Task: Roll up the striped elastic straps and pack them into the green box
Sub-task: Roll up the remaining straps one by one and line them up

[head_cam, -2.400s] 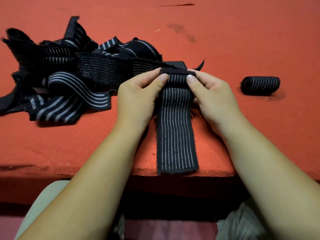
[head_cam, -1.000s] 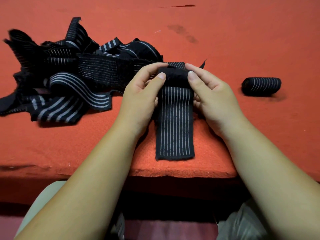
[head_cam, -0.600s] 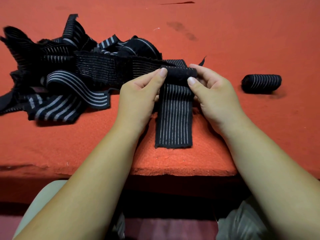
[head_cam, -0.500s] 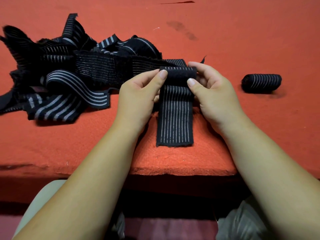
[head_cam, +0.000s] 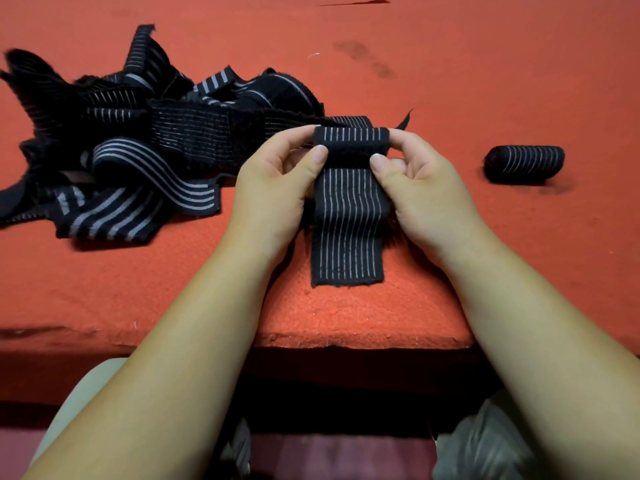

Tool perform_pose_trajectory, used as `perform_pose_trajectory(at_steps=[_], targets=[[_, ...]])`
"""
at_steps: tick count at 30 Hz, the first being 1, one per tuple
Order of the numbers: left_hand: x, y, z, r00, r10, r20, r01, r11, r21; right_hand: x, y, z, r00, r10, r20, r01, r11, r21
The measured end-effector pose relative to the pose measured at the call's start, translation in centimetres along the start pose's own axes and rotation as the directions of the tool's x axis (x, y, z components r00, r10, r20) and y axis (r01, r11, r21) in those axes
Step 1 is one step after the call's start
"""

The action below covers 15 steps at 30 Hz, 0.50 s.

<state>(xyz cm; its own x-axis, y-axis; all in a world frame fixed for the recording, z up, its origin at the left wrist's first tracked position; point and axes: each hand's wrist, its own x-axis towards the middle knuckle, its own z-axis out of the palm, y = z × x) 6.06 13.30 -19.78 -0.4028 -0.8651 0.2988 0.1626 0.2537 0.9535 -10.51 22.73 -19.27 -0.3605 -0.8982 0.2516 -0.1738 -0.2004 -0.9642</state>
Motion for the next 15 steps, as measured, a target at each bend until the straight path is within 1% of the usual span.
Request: perform_pose_trajectory(at_steps=[4,7,11,15], targets=[[0.01,0.31,-0.14,1.000,0.028,-0.004,-0.028,0.999,0.036,-0.12,-0.14,0.20,1.000,0.020,0.015,-0.020,1.000,0.017],[-0.01,0.41,-0.05,0.999,0.048,0.009,-0.048,0.997,0.060,-0.16,-0.21,0.21,0.999,0.036,-0.010,-0.036,0.999,0.035],[-0.16,0.56,0.17,0.999,0.016,0.051,-0.017,0.999,0.037,-0.02,-0.05,-0.17,0.999,0.034,-0.033,-0.034,0.999,0.017],[-0.26,0.70,0.30,0.999,-0.013,0.053,0.012,1.000,0.021,-0.07,-0.10,-0.22,0.999,0.037,-0.032,-0.035,0.998,0.055]])
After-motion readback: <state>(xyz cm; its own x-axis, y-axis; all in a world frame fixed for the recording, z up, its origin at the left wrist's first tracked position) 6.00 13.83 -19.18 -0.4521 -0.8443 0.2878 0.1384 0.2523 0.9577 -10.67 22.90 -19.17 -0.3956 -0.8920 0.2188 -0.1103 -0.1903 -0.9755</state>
